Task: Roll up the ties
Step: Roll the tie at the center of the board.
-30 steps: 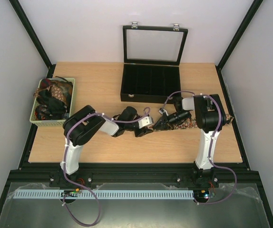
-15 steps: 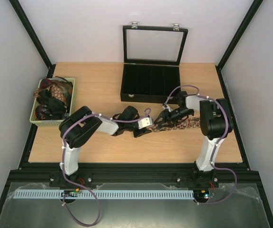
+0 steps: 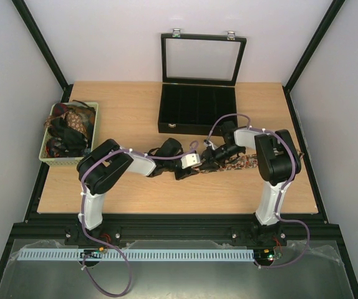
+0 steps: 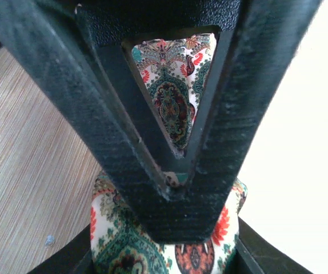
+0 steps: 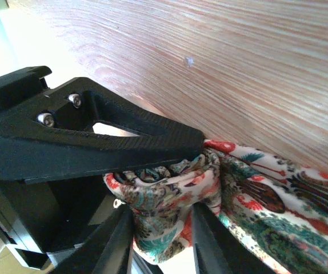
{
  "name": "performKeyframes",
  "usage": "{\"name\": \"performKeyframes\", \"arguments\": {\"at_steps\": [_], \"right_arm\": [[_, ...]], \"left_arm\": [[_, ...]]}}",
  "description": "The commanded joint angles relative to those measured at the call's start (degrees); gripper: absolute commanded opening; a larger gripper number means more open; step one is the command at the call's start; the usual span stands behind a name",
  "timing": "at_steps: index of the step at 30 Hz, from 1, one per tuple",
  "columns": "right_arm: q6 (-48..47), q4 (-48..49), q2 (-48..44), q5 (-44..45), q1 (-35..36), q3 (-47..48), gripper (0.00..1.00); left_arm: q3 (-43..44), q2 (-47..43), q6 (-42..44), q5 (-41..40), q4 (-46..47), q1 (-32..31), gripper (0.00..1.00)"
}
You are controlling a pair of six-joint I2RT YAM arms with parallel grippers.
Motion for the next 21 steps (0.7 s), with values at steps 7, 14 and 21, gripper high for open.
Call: {"name": "performKeyframes", "arguments": {"at_steps": [7, 14, 21], "right_arm": [[-1.55, -2.15, 4.20, 4.18, -0.43, 0.45, 0.02], [-5.04, -4.97, 9.97, 1.91, -3.92, -0.95, 0.01], [-8.31, -8.95, 14.81, 3.75, -6.72, 2.26, 0.01]], "left_arm": [[-2.96, 2.85, 0.94, -3.30, -12.89, 0.75, 0.44], [-5.93, -2.83, -1.26, 0.17, -5.53, 3.32, 0.98], [-9.61, -6.82, -3.90, 1.12, 2.39, 3.62, 0.99]]}}
